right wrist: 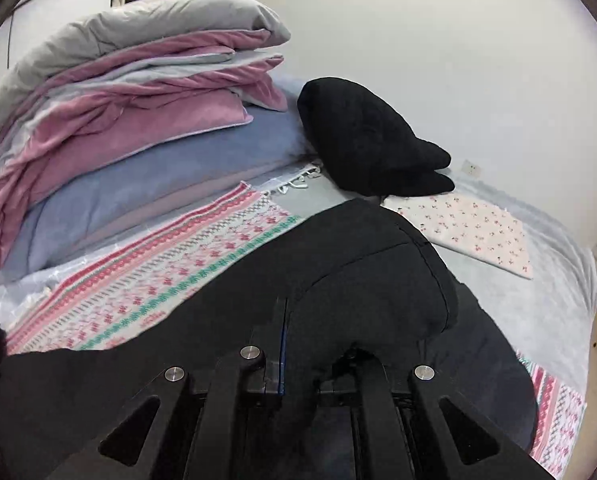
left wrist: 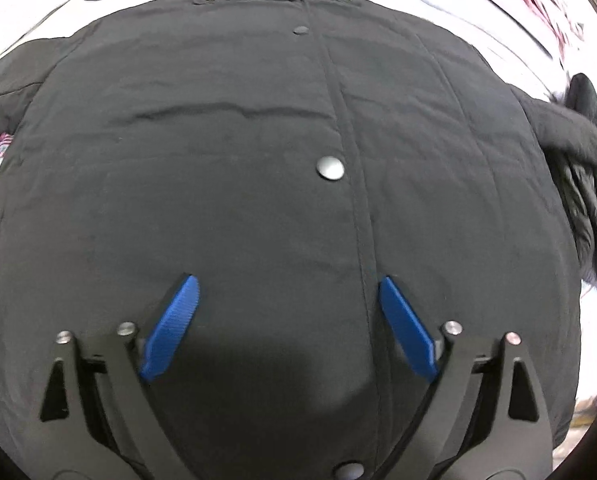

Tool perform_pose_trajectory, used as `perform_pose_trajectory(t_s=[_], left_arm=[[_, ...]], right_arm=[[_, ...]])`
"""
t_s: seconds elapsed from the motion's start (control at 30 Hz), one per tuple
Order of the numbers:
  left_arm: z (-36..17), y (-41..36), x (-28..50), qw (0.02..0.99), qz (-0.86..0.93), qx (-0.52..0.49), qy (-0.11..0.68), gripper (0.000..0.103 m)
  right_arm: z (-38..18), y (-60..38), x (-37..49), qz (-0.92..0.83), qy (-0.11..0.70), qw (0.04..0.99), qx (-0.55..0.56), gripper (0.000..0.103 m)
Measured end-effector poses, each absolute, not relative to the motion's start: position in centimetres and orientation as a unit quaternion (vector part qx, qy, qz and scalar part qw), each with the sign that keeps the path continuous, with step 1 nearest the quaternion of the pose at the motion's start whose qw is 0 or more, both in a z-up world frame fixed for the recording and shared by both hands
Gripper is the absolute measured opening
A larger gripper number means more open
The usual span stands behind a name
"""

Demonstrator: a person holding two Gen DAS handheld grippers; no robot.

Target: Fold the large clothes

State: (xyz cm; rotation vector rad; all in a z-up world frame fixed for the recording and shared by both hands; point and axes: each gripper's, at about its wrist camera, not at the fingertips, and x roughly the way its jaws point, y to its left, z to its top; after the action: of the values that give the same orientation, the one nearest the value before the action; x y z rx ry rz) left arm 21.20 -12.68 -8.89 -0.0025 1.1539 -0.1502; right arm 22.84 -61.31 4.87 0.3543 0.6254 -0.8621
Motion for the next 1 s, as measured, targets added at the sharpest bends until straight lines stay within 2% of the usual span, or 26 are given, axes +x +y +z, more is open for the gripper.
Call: perform_pose_trajectory(t_s=[0.27, 0.43, 0.53, 0.67, 0.77, 0.9, 1.0], left_arm=[[-7.2, -9.3, 21.4, 0.838, -0.076, -0.128, 0.524, 0.093], [-5.5, -4.1, 22.5, 0.848, -0.038, -0.185, 0.496, 0.093], [-4.8, -0.7, 22.2, 0.856, -0.004, -0.214, 0.47, 0.092], [-4.7, 1.3, 22.3, 0.859, 0.022, -0.223, 0.46, 0.092], [-5.5, 1.7, 22.4, 0.85, 0.015, -0.238, 0.469, 0.092], [-5.4, 2.4, 22.5, 0.847, 0.007, -0.243, 0.473, 0.092], [-4.9, 3.0, 22.3, 0.847, 0.004, -0.245, 0.471, 0.093]], right_arm=[[11.9, -54.7, 23.0, -0.304, 0.216, 0.914, 0.161, 0.008], [15.6, -45.0, 24.9, -0.159, 0.181, 0.965, 0.105, 0.008], [15.6, -37.8, 26.3, -0.066, 0.181, 0.979, 0.058, 0.009], [11.5, -27.4, 29.8, 0.045, 0.237, 0.97, 0.001, 0.013], [5.8, -21.6, 32.6, 0.081, 0.3, 0.95, -0.032, 0.015], [-2.9, -17.2, 35.5, 0.1, 0.412, 0.904, -0.057, 0.018], [-7.0, -16.9, 35.2, 0.099, 0.434, 0.893, -0.065, 0.021]])
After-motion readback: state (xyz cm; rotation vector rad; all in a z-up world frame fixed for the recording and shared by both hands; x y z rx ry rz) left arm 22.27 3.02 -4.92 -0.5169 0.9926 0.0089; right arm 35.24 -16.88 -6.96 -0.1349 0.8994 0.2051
